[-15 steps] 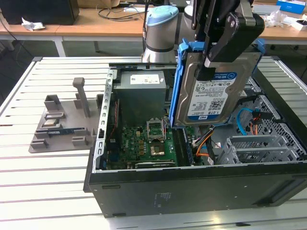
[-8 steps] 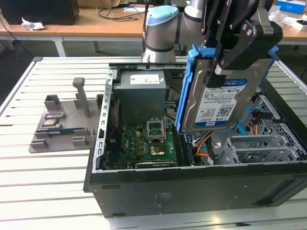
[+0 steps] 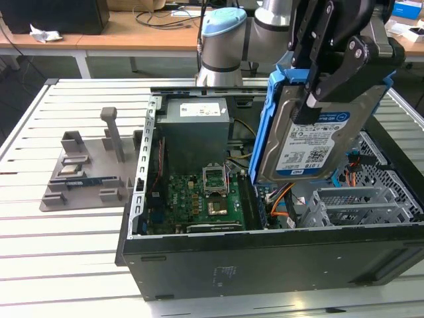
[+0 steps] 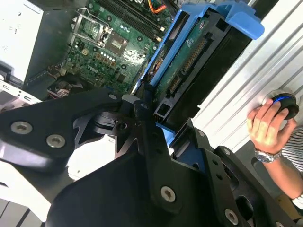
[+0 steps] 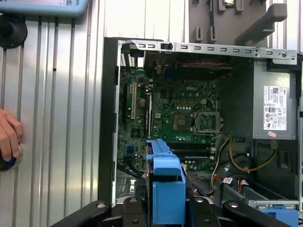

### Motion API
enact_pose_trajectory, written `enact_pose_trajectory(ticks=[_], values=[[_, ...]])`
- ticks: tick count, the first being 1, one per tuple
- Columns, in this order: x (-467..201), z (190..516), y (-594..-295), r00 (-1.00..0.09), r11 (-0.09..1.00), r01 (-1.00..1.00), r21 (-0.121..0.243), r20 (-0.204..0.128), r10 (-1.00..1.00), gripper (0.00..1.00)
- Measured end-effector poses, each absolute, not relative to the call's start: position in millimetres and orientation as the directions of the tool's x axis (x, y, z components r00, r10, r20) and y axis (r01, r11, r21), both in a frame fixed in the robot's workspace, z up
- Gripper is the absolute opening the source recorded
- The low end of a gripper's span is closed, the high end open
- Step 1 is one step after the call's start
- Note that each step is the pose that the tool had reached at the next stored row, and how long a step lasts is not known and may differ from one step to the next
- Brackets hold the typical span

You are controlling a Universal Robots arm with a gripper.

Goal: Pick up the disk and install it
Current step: 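Pick up the disk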

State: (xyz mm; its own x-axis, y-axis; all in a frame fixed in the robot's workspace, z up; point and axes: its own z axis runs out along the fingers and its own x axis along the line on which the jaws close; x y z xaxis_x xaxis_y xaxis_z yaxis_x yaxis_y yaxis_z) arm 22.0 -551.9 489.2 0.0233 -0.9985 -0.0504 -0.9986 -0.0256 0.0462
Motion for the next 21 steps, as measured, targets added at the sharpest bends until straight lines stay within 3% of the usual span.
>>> enact_pose_trajectory(ticks=[21], values=[[79.0, 480.9, -551.9, -0.008, 0.006, -0.999, 0.047, -0.05, -0.999, 0.37]])
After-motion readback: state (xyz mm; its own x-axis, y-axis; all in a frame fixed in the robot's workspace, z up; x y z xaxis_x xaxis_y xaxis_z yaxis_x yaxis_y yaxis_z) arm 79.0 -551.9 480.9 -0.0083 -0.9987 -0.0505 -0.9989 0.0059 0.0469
